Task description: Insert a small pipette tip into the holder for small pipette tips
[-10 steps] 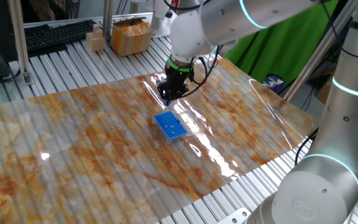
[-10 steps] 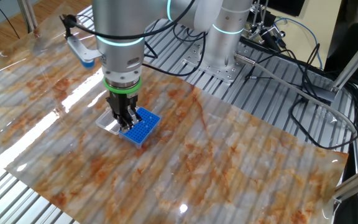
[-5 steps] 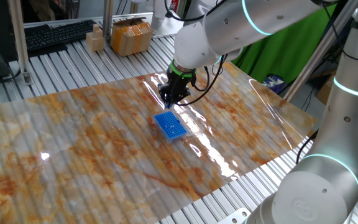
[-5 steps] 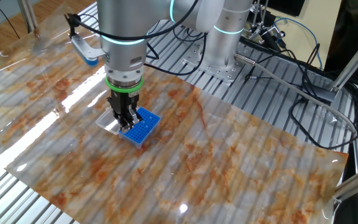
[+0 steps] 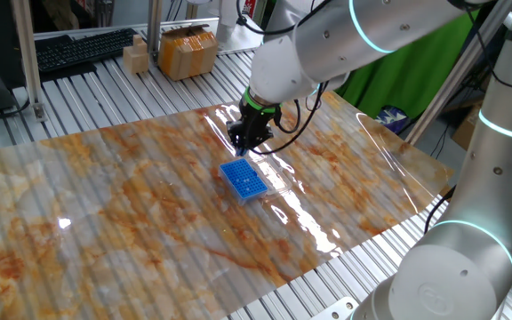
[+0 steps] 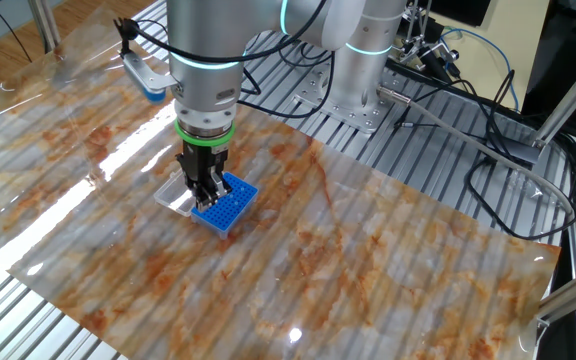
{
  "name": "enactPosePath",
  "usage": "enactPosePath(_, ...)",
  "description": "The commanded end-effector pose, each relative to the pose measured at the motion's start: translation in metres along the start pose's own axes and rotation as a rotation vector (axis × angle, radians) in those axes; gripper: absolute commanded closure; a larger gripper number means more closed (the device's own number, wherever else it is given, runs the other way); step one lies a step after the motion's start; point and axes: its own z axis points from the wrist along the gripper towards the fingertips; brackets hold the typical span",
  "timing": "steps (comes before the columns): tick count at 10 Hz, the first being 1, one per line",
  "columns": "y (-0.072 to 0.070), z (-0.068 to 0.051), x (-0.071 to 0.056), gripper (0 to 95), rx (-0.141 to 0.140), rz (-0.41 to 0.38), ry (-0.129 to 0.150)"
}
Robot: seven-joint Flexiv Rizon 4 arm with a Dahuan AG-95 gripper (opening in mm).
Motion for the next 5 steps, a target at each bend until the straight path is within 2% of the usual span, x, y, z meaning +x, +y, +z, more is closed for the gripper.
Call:
enactPosePath(1,-0.0006,0.0004,-0.0006,95.0,0.003,-0.006,-0.007)
enactPosePath(5,-0.0012,0.0023,0.0004,95.0,-0.002,-0.004,-0.018)
